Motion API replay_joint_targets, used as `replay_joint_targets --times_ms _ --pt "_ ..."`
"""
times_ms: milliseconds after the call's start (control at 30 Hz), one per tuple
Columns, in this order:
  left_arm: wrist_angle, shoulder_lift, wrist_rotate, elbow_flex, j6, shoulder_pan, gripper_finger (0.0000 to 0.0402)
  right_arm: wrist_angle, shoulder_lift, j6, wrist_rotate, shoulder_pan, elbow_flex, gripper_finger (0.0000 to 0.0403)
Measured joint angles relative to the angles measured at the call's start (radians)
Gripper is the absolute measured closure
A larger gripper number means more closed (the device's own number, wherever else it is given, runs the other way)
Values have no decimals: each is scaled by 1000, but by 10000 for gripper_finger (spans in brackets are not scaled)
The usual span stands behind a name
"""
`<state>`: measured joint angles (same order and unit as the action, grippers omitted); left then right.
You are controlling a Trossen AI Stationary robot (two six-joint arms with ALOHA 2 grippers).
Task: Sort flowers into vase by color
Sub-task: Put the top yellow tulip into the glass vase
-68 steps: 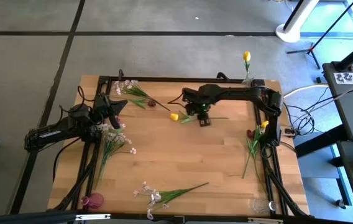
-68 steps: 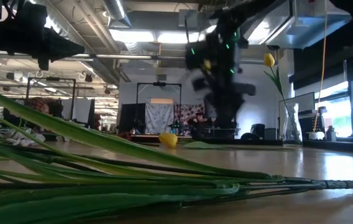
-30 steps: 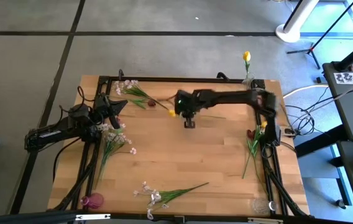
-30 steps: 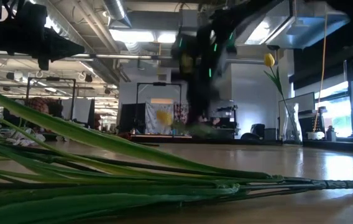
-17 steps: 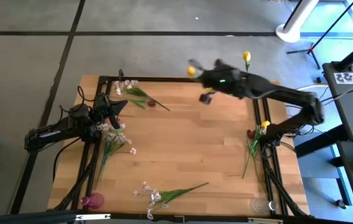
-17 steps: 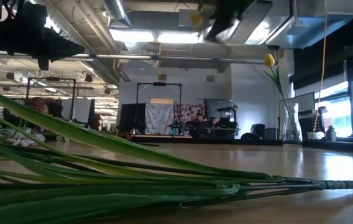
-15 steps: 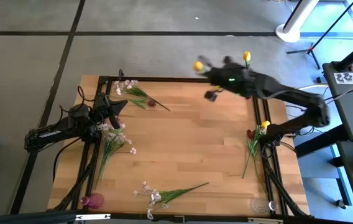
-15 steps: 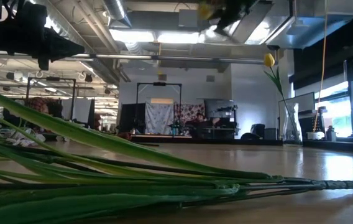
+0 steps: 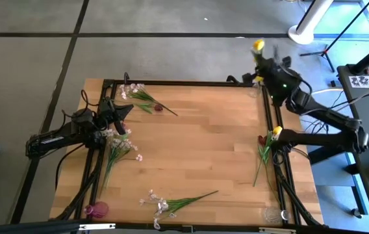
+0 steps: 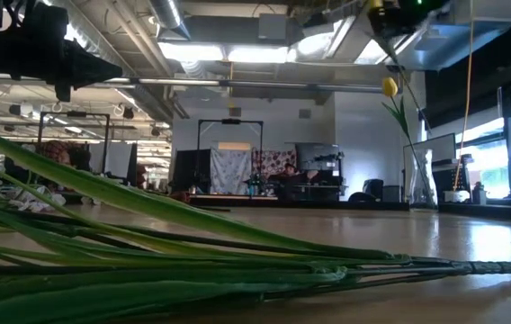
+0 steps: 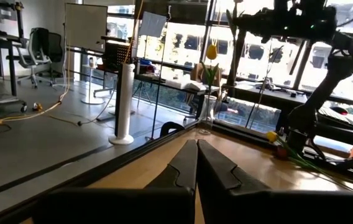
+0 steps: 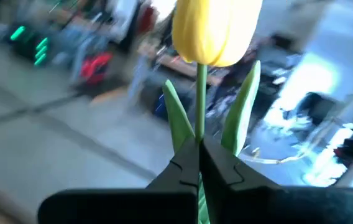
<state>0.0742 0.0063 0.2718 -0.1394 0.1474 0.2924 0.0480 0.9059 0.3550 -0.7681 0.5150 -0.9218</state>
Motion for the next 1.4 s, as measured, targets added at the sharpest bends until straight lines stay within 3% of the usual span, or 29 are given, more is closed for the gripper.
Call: replay_joint_targets --times_ms 167,333,600,967,1200,1400 --pt "0 0 0 0 0 0 401 425 -30 45 -11 122 201 402" --pt "0 0 0 0 0 0 401 617 -33 46 -7 217 284 402" --pt "0 0 0 0 0 0 401 656 10 125 -27 238 292 402" --pt "0 0 0 0 0 0 401 839 62 217 -42 238 329 402" --pt "0 0 0 0 0 0 401 814 83 161 -43 237 330 402" --pt "0 0 0 0 0 0 401 855 109 56 -35 237 417 402"
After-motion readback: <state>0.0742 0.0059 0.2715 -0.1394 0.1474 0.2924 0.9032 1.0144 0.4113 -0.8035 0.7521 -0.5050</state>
